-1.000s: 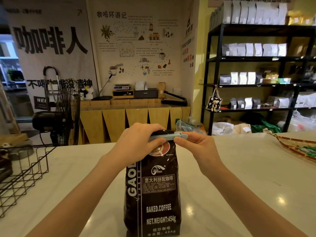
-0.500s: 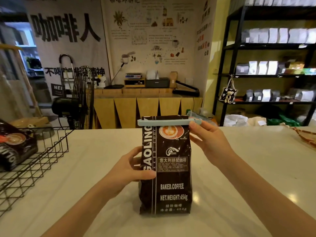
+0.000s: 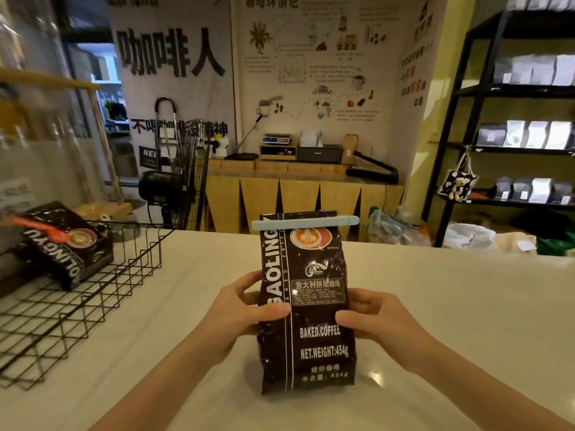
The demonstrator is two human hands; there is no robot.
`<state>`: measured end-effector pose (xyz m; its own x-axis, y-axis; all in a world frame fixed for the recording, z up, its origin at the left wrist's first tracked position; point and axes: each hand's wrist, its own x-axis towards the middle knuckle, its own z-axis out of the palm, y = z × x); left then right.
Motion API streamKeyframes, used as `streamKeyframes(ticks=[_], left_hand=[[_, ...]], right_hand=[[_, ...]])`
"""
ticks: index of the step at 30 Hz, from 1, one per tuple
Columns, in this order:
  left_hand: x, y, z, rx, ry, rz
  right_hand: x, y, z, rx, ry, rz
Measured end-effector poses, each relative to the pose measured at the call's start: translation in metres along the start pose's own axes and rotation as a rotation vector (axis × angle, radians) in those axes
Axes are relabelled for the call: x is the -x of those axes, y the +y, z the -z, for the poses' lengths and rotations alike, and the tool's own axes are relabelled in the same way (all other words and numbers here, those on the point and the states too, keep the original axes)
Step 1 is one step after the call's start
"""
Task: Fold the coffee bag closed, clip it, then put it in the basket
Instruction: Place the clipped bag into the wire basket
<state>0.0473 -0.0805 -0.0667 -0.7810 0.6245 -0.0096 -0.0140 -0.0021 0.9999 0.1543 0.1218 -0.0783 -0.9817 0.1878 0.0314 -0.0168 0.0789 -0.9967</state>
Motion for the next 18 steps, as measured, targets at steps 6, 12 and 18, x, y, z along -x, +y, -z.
streamKeyframes(ticks=[6, 12, 18], left_hand=[[0.021, 0.042, 0.042, 0.003, 0.242, -0.084], [0.053, 0.082, 0.112, 0.009, 0.476, -0.18], [0.086, 0.105, 0.17, 0.01, 0.702, -0.245]], right_hand=[[-0.048, -0.043, -0.041, -0.021, -0.12, 0.106], [-0.102, -0.085, -0.12, -0.087, -0.274, 0.197], [-0.15, -0.107, -0.209, -0.191, -0.429, 0.205]])
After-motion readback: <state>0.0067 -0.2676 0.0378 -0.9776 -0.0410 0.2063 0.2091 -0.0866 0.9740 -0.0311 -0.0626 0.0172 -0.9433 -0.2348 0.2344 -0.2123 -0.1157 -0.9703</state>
